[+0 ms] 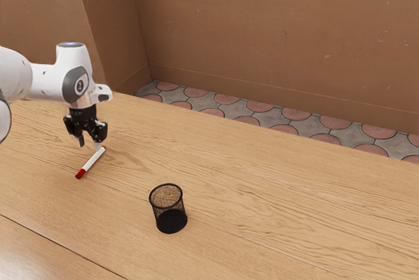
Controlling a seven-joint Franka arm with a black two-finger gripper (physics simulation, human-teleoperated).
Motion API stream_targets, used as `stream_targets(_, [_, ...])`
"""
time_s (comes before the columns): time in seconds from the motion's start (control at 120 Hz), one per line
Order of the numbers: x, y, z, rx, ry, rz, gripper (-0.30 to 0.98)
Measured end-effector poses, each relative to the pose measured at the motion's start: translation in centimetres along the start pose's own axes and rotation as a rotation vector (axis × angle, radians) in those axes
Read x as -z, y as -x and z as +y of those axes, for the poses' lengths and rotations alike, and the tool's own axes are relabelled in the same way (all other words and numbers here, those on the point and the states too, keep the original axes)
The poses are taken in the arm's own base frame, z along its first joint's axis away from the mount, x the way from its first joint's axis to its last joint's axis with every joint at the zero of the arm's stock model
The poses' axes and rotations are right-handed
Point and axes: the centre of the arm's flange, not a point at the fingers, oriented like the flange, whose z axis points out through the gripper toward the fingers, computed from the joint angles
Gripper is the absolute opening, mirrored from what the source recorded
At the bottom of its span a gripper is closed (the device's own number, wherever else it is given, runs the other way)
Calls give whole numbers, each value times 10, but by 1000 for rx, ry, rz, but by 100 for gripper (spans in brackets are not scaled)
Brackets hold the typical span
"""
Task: Put the marker into the pen holder.
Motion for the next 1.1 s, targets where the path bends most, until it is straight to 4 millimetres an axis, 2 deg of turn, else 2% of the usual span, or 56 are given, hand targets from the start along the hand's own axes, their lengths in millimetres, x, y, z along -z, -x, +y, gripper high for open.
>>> stream_targets(0.117, [-17,-12,-5,7,-6,-2,35])
stream_targets(0.3, [-30,-29,-7,13,6,12,34])
stream_targets(0.567, [-54,-34,-9,16,24,2,32])
stream_targets(0.667, [-55,-34,-12,17,26,4,28])
stream_targets(0.967, [-60,-34,-11,7,27,3,6])
stream_targets(1.05, [-57,-34,-12,6,24,8,0])
stream_targets(1.1, [-45,-34,-11,4,23,24,-3])
